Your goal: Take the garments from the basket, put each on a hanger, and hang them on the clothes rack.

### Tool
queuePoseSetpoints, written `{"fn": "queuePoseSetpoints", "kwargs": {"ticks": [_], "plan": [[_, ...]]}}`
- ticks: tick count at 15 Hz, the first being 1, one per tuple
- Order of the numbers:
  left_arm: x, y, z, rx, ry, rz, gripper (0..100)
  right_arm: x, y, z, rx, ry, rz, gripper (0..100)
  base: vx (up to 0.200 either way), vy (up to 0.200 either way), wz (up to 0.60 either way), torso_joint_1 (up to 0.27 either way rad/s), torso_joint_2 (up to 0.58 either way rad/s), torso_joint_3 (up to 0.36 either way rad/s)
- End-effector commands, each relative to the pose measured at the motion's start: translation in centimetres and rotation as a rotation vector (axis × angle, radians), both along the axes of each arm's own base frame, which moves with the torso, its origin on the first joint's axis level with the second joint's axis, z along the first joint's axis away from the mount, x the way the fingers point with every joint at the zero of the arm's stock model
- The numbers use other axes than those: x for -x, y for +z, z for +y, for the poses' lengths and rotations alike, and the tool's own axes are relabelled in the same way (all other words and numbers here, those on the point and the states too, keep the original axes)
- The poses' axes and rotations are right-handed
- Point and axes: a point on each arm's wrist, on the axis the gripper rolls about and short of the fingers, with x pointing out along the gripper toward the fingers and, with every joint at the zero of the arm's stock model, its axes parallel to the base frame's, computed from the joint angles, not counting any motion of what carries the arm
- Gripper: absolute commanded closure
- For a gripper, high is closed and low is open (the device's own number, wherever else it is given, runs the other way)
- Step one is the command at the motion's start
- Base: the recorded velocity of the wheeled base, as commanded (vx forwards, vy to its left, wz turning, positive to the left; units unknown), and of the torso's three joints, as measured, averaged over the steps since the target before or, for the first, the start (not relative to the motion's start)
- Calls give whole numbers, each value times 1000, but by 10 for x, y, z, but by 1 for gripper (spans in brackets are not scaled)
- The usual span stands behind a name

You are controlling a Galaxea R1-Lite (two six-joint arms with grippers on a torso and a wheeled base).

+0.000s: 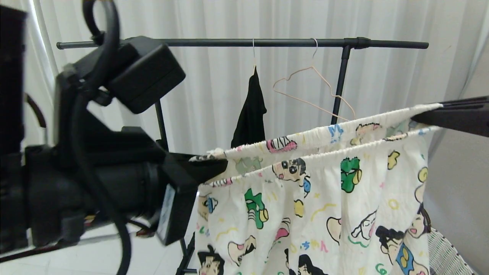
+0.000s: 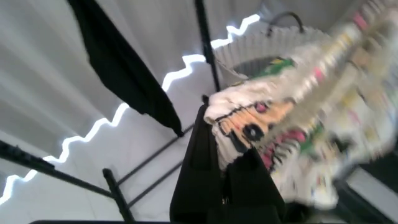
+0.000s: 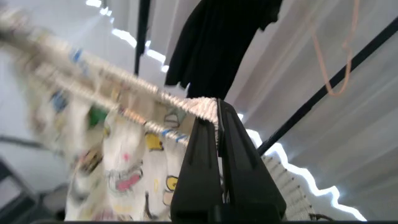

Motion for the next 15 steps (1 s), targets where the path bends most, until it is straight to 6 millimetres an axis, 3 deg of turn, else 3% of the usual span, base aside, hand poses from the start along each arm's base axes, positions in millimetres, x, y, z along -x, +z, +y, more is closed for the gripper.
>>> {"fn": "queuePoseSetpoints", "kwargs": {"ticks": [1,4,7,13,15], "plan": [[31,6,15,30,-86,-6,100,-21,-6,16,3,-51,-1,100,0,0,0,0,0,0],[51,9,5,73,-197,35,100,-34,-5,31,-30,-51,-38,100,0,0,0,0,0,0],[63,9,0,87,-259,57,100,-34,-5,32,-21,-48,-42,100,0,0,0,0,0,0],[60,8,0,88,-245,59,100,-31,-3,28,-30,-49,-48,100,0,0,0,0,0,0],[47,6,1,75,-169,61,100,-26,-1,21,-31,-48,-51,100,0,0,0,0,0,0]]}}
